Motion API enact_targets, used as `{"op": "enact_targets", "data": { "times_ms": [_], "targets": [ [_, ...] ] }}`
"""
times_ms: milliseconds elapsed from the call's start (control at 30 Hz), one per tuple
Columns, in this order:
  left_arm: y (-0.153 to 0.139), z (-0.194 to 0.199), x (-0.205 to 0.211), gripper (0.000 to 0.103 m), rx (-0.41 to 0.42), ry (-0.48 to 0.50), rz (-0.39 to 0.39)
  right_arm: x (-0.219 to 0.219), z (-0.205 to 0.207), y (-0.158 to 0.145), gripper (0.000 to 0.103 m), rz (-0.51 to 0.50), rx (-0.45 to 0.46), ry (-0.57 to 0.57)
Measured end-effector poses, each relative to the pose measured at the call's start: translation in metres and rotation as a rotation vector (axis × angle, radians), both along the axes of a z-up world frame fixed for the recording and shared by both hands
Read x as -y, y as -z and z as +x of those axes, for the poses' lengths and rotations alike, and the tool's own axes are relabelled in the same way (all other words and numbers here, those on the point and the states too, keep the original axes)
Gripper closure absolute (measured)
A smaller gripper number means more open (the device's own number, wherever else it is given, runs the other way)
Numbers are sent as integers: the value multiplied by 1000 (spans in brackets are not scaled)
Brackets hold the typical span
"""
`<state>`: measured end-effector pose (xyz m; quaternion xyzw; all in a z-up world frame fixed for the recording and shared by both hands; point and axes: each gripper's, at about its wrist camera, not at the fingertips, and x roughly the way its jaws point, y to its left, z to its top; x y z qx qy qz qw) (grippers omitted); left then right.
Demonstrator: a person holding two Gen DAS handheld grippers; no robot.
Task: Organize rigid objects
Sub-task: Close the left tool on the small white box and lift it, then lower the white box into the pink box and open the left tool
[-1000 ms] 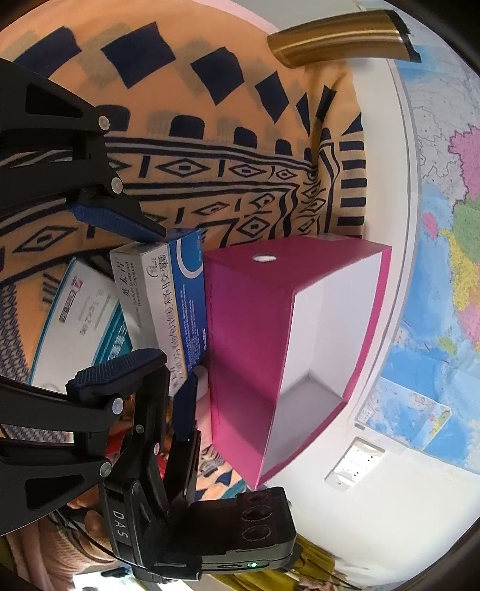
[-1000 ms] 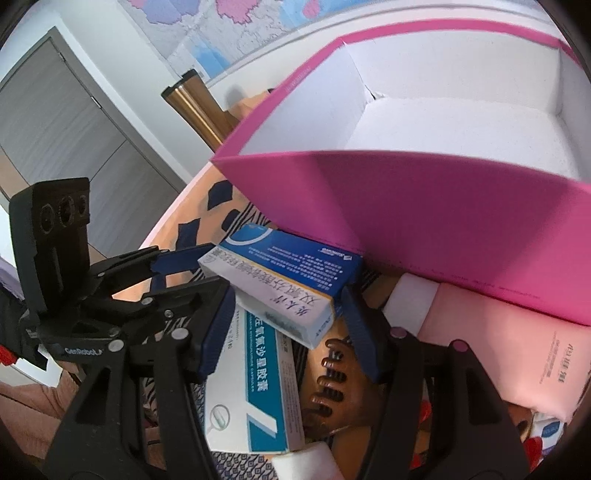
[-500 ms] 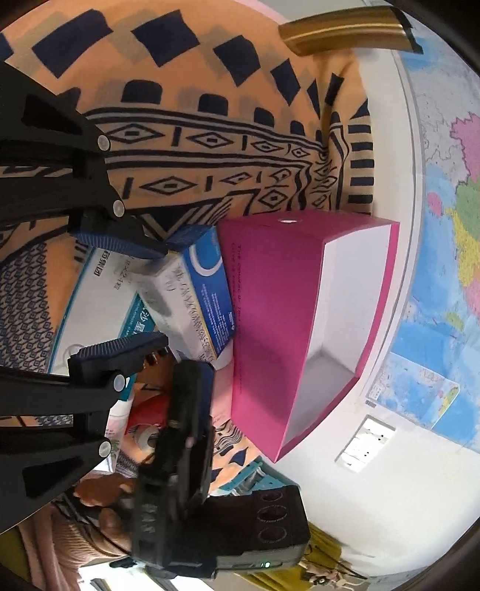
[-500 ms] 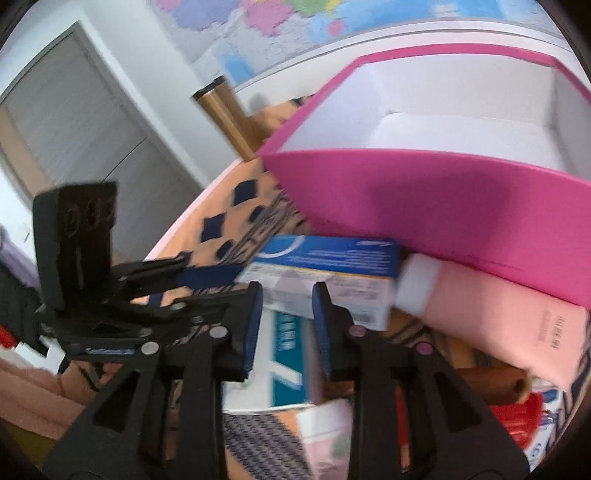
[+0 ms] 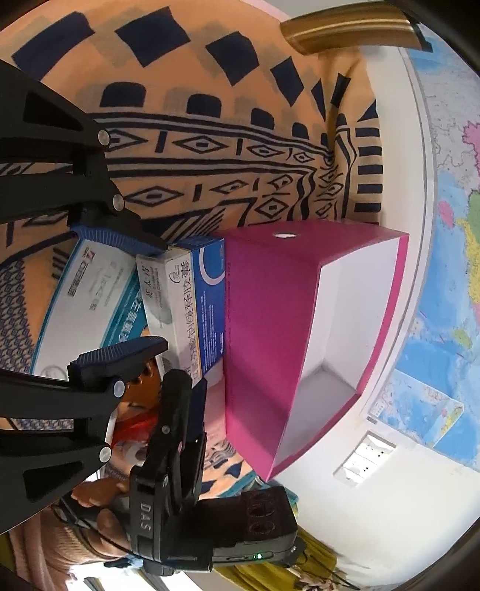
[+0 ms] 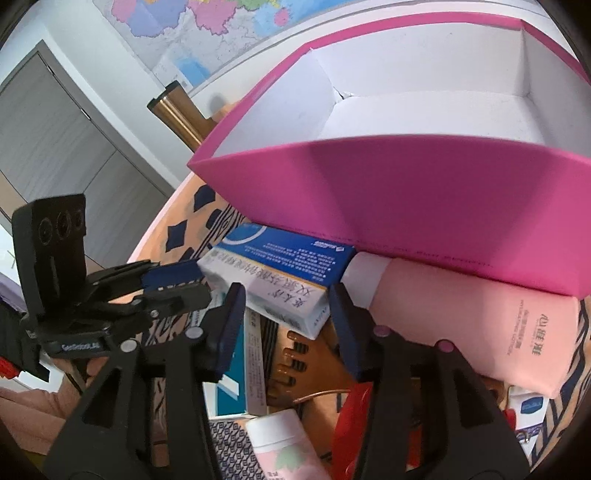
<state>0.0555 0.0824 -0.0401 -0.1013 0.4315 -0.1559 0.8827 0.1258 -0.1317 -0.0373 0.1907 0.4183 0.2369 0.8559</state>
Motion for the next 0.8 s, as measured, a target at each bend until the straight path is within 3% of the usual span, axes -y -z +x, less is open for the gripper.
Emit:
{"op": "enact_targets", "data": {
  "times_ms": [133,267,800],
  "targets": [
    [-2,-2,0,57,6,0,-1,0,-1,2,51,25,1,4],
    [-9,-12,8,57,37,-3,51,-8,-10,-2,51,-3,47,13],
    [-66,-51,34,57,204,44,69,0,-70,-57,51,-62,253,32]
  ]
}}
